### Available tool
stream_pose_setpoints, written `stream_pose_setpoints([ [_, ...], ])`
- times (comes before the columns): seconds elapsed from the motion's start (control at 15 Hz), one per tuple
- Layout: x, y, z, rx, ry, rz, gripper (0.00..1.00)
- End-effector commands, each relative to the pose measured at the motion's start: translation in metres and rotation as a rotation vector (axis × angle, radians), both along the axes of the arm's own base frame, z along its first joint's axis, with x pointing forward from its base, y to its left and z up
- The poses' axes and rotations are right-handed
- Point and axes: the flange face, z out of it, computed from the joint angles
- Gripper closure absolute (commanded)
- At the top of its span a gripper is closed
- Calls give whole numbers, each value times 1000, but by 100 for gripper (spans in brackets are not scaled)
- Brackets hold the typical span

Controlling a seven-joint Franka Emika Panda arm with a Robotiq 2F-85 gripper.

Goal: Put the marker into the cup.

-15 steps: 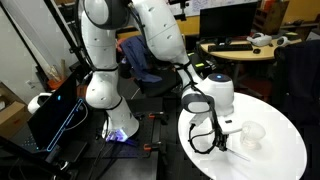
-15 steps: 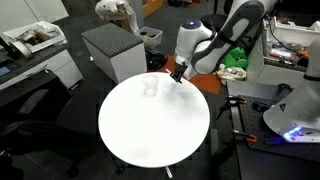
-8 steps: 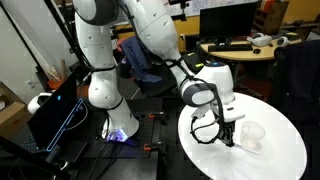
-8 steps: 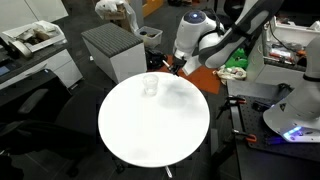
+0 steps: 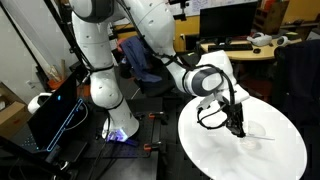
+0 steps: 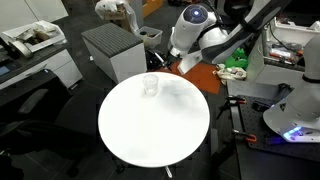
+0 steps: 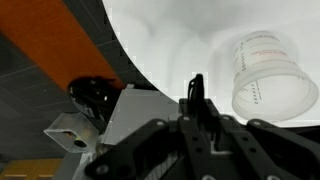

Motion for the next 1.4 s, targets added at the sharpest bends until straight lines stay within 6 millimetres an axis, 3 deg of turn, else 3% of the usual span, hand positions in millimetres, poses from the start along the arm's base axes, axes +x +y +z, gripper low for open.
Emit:
stream_pose_setpoints([
  [0.0, 13, 15, 14, -62, -34, 9, 96],
  [0.6, 36, 48, 16, -179, -91, 72, 96],
  [1.33, 60, 67, -28, -289, -122, 93, 96],
])
